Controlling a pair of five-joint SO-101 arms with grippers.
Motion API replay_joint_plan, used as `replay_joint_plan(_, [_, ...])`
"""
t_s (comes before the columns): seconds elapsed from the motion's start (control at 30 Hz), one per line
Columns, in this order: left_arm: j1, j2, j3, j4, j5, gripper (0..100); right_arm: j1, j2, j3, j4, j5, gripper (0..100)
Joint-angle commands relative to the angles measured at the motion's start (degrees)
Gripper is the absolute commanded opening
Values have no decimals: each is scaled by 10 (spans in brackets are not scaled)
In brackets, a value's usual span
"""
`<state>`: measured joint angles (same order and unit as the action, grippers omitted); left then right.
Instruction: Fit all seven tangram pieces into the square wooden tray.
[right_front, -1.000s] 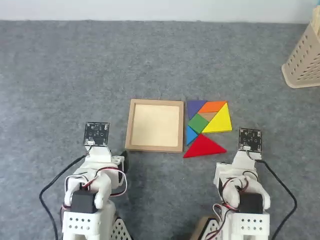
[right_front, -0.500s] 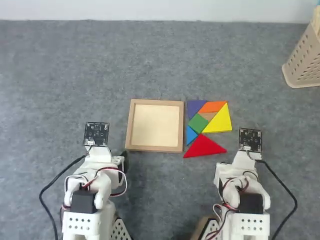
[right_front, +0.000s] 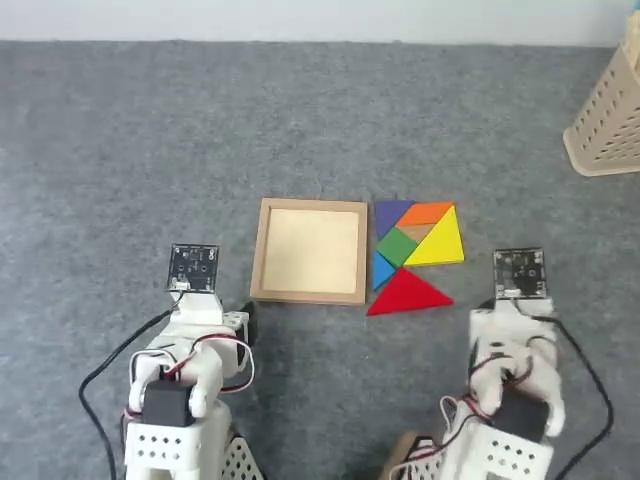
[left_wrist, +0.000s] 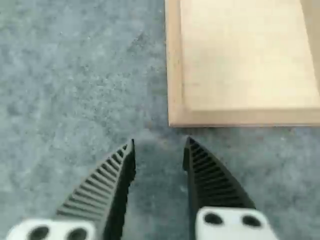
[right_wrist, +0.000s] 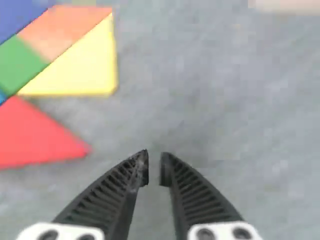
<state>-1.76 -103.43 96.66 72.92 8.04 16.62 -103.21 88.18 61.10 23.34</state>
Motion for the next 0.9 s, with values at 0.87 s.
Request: replay_joint_plan(0.87, [-4,-11,-1,-4,4,152,-131,834,-555,-1,-281,74])
